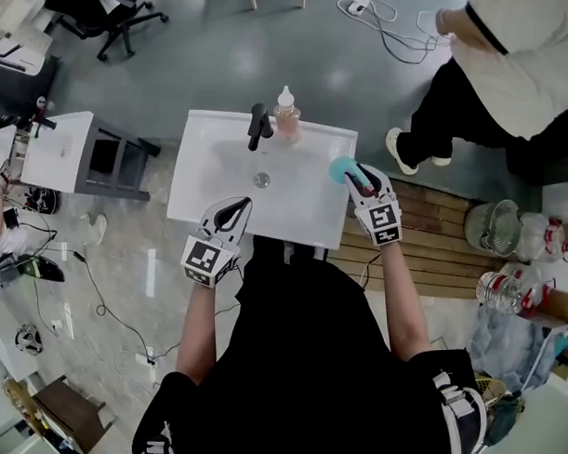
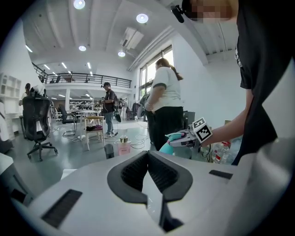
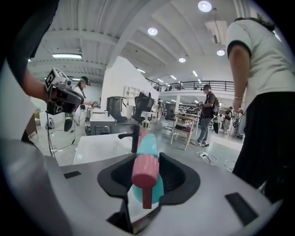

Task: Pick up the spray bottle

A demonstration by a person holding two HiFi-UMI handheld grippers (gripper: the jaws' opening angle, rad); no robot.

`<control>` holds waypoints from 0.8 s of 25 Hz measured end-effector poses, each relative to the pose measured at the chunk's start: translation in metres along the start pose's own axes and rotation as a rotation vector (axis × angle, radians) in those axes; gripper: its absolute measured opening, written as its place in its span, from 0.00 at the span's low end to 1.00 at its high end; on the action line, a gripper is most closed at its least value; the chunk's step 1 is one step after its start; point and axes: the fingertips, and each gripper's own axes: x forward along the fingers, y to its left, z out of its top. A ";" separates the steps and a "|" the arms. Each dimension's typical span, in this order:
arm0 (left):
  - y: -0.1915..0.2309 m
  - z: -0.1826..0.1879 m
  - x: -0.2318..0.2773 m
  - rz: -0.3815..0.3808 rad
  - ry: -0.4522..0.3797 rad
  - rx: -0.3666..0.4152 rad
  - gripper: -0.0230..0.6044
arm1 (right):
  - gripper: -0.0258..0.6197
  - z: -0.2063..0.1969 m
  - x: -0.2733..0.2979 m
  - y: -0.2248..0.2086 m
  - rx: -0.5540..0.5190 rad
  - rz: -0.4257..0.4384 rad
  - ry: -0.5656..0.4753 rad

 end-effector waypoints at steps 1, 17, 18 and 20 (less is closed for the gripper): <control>-0.003 0.000 0.000 0.000 0.000 0.001 0.07 | 0.27 -0.002 -0.003 0.002 0.006 0.007 0.009; -0.025 -0.001 -0.006 0.018 0.003 0.017 0.07 | 0.27 -0.026 -0.026 0.012 0.010 0.040 0.029; -0.026 -0.002 -0.006 0.019 0.004 0.017 0.07 | 0.27 -0.027 -0.026 0.012 0.010 0.042 0.029; -0.028 -0.003 -0.005 0.021 0.006 0.014 0.07 | 0.27 -0.030 -0.027 0.012 0.011 0.047 0.032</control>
